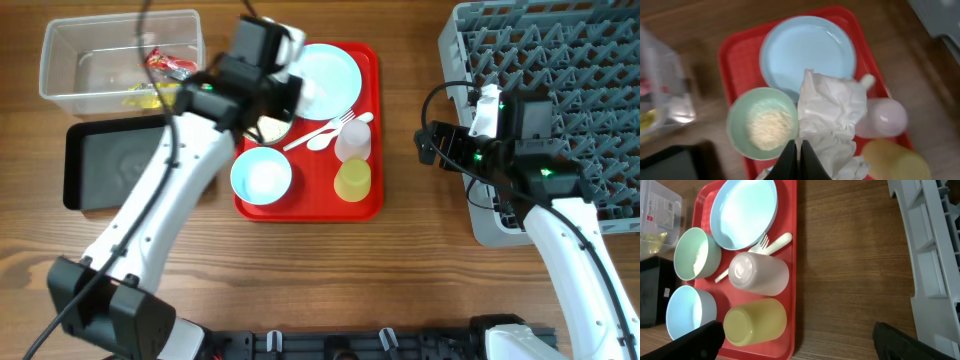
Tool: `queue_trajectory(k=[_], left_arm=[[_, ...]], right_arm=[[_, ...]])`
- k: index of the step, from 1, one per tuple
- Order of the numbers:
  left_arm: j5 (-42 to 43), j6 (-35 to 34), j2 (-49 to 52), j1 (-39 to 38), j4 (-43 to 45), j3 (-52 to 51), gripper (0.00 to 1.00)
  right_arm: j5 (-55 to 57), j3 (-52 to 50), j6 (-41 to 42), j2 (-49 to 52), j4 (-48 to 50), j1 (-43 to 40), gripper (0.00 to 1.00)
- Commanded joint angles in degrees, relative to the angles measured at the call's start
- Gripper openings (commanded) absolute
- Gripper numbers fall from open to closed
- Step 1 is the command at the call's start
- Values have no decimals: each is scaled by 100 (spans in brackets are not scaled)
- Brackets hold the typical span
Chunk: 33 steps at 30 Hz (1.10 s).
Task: Sort waste into correct bins and load items into the dishwasher rack
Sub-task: 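Carry the tissue into the clear bin and release it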
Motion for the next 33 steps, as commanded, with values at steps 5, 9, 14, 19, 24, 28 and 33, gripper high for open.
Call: queue_trajectory(k=[5, 9, 14, 19, 24, 28, 33], left_arm=[[-332, -680, 249, 1853, 1093, 20, 4], [107, -809, 448, 2649, 1803, 20, 4], [258, -807, 935, 3171, 2398, 20, 13], [254, -804, 1335, 3235, 2500, 20, 100], [398, -809, 1290, 3193, 2446, 20, 100], [822, -809, 1036, 3167, 2312, 22, 100], [1526, -809, 481, 3141, 1655, 22, 100]], right_arm=[[28, 85, 39, 61, -7, -28, 100], [28, 85, 37, 63, -4, -28, 100], [28, 85, 44, 63, 4, -28, 100], [28, 85, 46, 79, 11, -28, 100], [31, 85, 46, 79, 15, -28, 99], [31, 85, 42, 81, 33, -28, 100], [28, 85, 39, 81, 39, -28, 100]])
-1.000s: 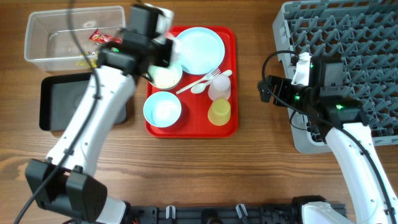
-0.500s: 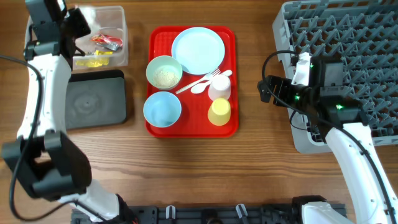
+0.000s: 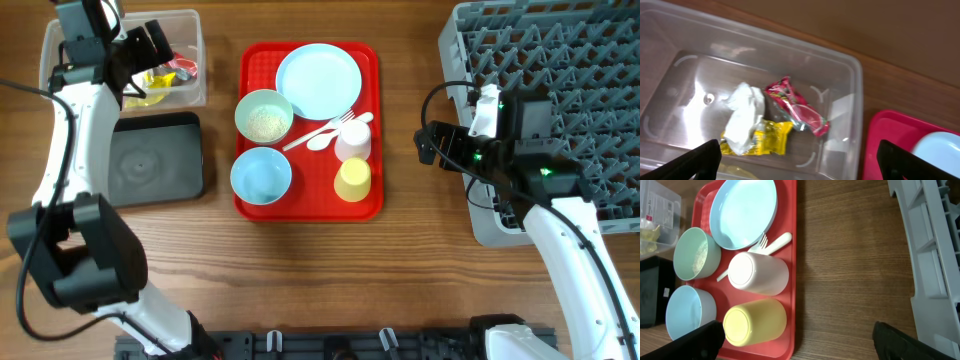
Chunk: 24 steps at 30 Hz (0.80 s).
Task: Sort waste into correct bins and load items into the dishwasher rack
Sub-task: 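Carry the tissue into the clear bin and release it, then move the right gripper over the tray to the white cup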
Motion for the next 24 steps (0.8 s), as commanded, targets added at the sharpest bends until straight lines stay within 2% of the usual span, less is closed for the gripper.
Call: queue_trajectory(k=[1, 10, 17, 24], left_arm=[[776, -33, -732, -55, -479, 35, 100], [833, -70, -1703, -103, -2002, 33, 100], [831, -387, -2129, -105, -3018, 33, 100], [785, -614, -2035, -118, -3318, -448, 100]], right_arm=[[28, 85, 37, 70, 44, -28, 100], [-160, 85, -203, 70, 140, -28, 100], [-424, 85, -262, 70, 334, 199, 100], [-345, 85, -264, 70, 380, 861, 100]])
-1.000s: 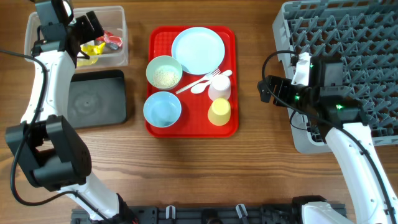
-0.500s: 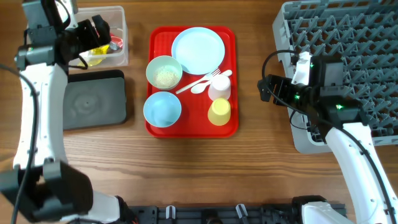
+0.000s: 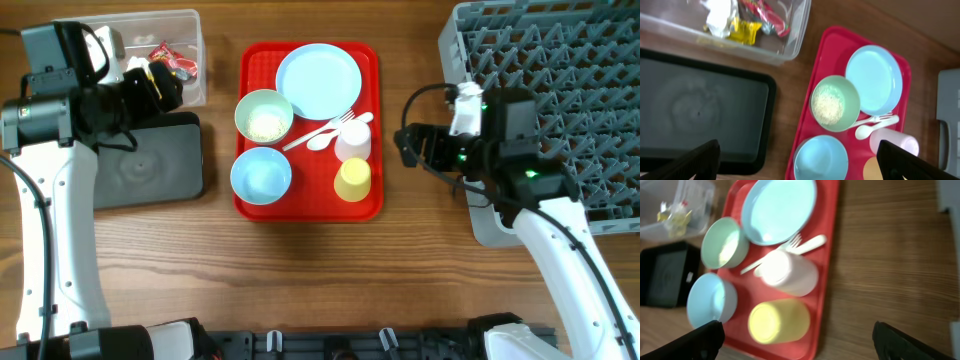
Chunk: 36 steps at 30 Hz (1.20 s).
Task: Sort waste into correct bins and load items into the dishwasher rack
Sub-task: 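Move the right gripper over the tray to the white cup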
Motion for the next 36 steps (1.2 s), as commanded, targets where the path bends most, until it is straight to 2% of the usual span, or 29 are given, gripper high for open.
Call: queue_trajectory(k=[1, 15, 23, 30, 36], left_arm=[[46, -273, 52, -31, -57, -411, 100], [-92, -527, 44, -247, -153, -704, 100], [-304, -522, 57, -358, -42, -713, 100], [-330, -520, 127, -358, -28, -713, 100], [-420, -518, 175, -358, -31, -721, 100]], right_arm=[[9, 85, -103, 66, 35, 385, 100], [103, 85, 33, 155, 555, 1316, 99], [98, 151, 103, 1113, 1128, 2184, 96], [181, 1130, 260, 1775, 885, 2905, 91], [730, 2142, 466, 2387, 592, 3217, 95]])
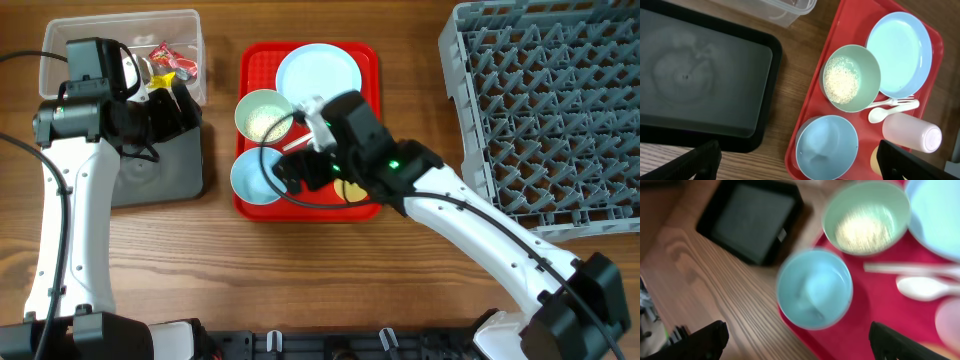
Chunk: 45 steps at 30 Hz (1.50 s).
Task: Sort waste into correct bins and load items into the dishwasher rack
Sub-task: 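Move the right gripper over the tray to the white cup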
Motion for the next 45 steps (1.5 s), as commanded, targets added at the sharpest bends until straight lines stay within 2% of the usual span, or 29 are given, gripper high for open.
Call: queue_trajectory(k=[1, 6, 16, 28, 33, 40, 45], left_arm=[[-149, -72, 68, -20, 15, -74, 100], [-363, -72, 68, -20, -57, -74, 100], [-487, -72, 90, -22, -66, -74, 100], [-568, -72, 133, -20, -92, -74, 100], [-603, -72, 133, -20, -96, -74, 100], [-699, -72, 133, -20, -96, -74, 100], [-715, -74, 133, -24, -92, -74, 100]], right_arm=[[470, 592, 236, 549, -46, 105, 95], [634, 710, 549, 1259, -96, 85, 95], [981, 870, 566, 1325, -92, 48, 92], [1539, 870, 1244, 1864, 1180, 42, 88], [1692, 870, 1464, 2208, 1703, 28, 78], [1878, 870, 1788, 2538, 1735, -179, 73], [1919, 870, 1873, 2647, 1757, -369, 72]])
